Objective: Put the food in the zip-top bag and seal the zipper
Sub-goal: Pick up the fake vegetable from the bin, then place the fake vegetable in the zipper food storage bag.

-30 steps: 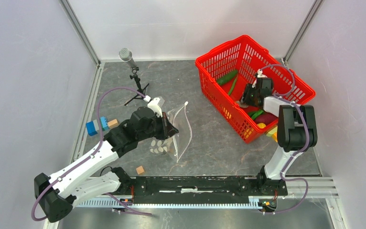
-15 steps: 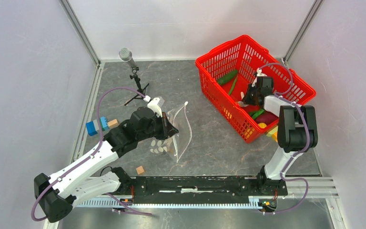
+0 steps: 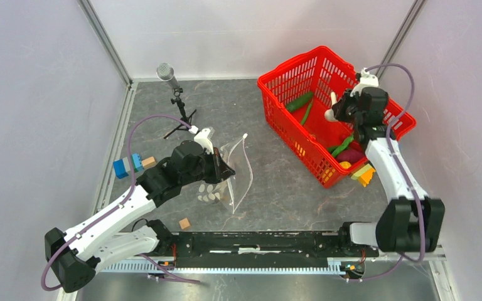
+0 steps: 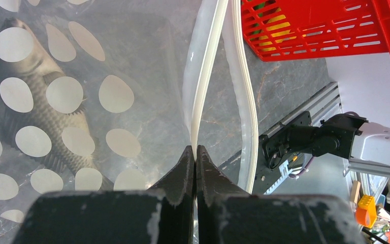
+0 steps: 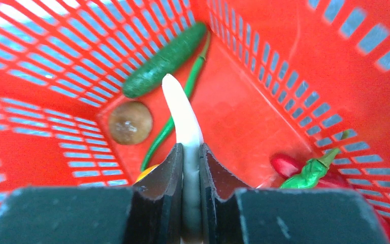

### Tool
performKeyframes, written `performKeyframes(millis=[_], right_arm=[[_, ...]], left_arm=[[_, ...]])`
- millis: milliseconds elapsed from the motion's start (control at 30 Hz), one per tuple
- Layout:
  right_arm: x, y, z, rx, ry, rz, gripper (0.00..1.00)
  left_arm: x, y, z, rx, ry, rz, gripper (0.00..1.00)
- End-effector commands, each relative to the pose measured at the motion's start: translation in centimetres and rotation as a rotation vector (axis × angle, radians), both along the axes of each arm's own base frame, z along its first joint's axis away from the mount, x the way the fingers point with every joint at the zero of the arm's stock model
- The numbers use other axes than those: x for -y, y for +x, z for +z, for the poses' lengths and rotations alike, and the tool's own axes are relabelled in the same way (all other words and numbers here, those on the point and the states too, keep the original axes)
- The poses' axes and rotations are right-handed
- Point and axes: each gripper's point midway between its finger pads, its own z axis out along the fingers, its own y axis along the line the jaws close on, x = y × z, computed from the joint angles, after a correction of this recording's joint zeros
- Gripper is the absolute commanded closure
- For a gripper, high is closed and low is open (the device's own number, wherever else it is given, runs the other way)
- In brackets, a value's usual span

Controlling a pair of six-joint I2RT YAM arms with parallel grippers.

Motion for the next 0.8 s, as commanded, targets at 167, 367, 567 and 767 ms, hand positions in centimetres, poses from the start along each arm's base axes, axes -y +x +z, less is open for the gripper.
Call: performKeyframes(millis=[167, 367, 567, 767], right_arm=[[-6.6, -8.2, 11.8, 0.324, 0.142, 0.295, 0.88], [-14.5, -14.4, 12.3, 0.369, 0.267, 0.553, 0.86], [-20.9, -19.3, 10.8, 0.324, 0.329, 0.767, 0.86], [-27.1, -22.7, 7.7, 0.229, 0.275, 0.867, 0.84]], left_arm=[[0.2, 0.4, 1.6, 0.051, -0.016, -0.013, 0.98], [0.4, 0.6, 2.1, 0.06, -0.018, -0.013, 0.98], [0.5, 0.7, 2.0, 0.053, -0.016, -0.013, 0.98], [0.3, 0.9, 2.8, 0.069, -0.017, -0.006, 0.98]])
